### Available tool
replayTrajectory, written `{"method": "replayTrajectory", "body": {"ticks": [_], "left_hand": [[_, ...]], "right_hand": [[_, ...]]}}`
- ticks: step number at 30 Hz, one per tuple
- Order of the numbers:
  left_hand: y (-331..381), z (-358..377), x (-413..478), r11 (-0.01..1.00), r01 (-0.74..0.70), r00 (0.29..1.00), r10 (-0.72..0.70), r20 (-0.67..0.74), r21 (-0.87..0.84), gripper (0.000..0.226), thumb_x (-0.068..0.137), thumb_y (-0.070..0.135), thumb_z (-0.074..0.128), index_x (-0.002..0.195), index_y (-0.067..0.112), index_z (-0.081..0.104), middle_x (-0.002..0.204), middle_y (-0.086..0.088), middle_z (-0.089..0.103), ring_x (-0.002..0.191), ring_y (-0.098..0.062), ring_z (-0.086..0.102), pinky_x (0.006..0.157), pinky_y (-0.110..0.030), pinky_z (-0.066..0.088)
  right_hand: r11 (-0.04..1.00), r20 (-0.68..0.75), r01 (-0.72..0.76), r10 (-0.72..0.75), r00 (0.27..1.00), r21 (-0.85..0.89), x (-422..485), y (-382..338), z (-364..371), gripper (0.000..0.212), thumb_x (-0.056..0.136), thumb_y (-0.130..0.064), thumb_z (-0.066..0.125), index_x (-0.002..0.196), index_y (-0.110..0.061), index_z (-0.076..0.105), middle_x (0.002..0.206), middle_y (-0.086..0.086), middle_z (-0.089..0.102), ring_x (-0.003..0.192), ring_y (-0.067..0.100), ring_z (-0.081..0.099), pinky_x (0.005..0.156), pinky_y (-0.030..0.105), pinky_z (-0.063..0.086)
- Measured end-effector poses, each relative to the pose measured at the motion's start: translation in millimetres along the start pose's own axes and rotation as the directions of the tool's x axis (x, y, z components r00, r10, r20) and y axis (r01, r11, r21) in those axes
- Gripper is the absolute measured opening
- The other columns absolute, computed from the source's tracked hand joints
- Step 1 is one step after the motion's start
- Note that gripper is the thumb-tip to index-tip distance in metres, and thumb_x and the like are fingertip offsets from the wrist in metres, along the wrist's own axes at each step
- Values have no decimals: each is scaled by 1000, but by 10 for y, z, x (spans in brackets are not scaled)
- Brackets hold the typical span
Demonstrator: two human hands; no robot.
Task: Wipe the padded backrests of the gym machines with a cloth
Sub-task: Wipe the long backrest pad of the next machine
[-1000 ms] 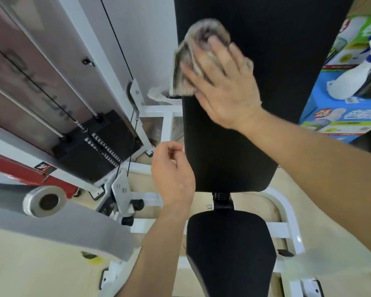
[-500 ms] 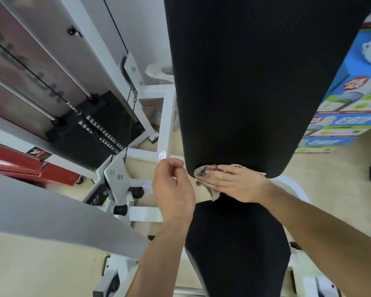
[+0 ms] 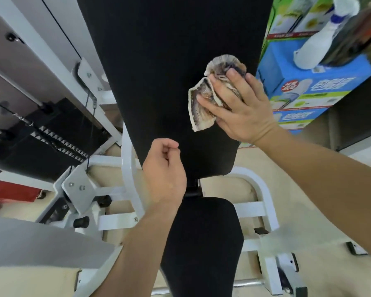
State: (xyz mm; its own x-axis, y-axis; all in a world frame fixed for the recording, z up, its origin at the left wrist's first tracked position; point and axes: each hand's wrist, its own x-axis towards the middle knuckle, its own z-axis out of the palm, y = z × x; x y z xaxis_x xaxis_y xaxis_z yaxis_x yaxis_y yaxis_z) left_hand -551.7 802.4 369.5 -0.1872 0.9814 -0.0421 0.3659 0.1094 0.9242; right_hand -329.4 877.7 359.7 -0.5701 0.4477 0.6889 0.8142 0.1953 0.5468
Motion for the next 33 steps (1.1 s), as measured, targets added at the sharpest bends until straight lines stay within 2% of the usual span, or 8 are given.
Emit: {"method": "replayTrajectory", "body": {"ticks": [4,10,14,17,22,25,29,33], "left_hand": [[-350,86,-183,997,73,997,-74,26,16,24,93,4,50,89,25,61,77,8,66,71,-2,61,64,-8,46],[-852,104,-382,980,194,979,-196,62,45,30,93,2,50,82,27,60,75,8,66,67,1,58,63,-7,45],[-1061,117,-355,939,345,935,-341,93,-20,28,94,3,49,84,25,64,77,5,69,75,-11,65,71,-26,53],[-1128,119,-307,828,552,830,-536,155,-96,25,96,6,46,93,17,69,87,-2,75,79,-18,69,68,-31,55],[-1137,-2,-196,475,826,556,-776,299,-304,26,102,21,48,115,10,67,106,-7,76,100,-24,70,75,-32,56],[-954,-181,-75,485,793,587,-770,251,-368,28,101,24,48,119,12,67,108,-6,75,103,-24,68,78,-33,55],[-444,-497,192,538,705,669,-722,179,-462,29,102,25,46,120,13,64,106,-7,75,102,-25,68,81,-34,55],[343,-730,409,667,539,794,-606,47,-514,24,101,23,46,115,17,64,103,-8,75,92,-22,68,79,-35,54]], "right_hand": [[996,7,-69,68,998,57,-339,-294,95,52,97,-37,54,148,-30,48,150,6,43,137,35,37,119,47,19],[994,83,43,-51,995,98,-1210,-916,182,63,91,-39,61,151,-32,44,155,1,40,146,32,27,118,46,22],[983,193,143,-163,968,114,-1746,-1311,222,68,88,-26,62,152,-31,41,159,-3,34,154,28,12,120,43,19],[973,249,162,-200,948,167,-1763,-1533,188,64,93,-18,51,155,-26,38,162,-2,30,153,27,16,121,42,16],[877,331,409,-475,815,252,-1136,-1804,214,59,102,-22,31,160,-15,20,167,-4,18,153,16,15,125,42,-3],[899,249,389,-431,868,202,-365,-1753,240,59,102,-22,34,159,-12,21,166,-3,21,152,19,18,124,44,0],[944,163,242,-281,946,223,842,-1358,116,53,100,-26,45,151,-14,42,161,1,36,149,21,31,123,45,7],[956,214,88,-152,965,279,1959,-522,-175,50,102,-26,38,151,-15,43,163,7,30,152,28,24,123,49,10]]}}
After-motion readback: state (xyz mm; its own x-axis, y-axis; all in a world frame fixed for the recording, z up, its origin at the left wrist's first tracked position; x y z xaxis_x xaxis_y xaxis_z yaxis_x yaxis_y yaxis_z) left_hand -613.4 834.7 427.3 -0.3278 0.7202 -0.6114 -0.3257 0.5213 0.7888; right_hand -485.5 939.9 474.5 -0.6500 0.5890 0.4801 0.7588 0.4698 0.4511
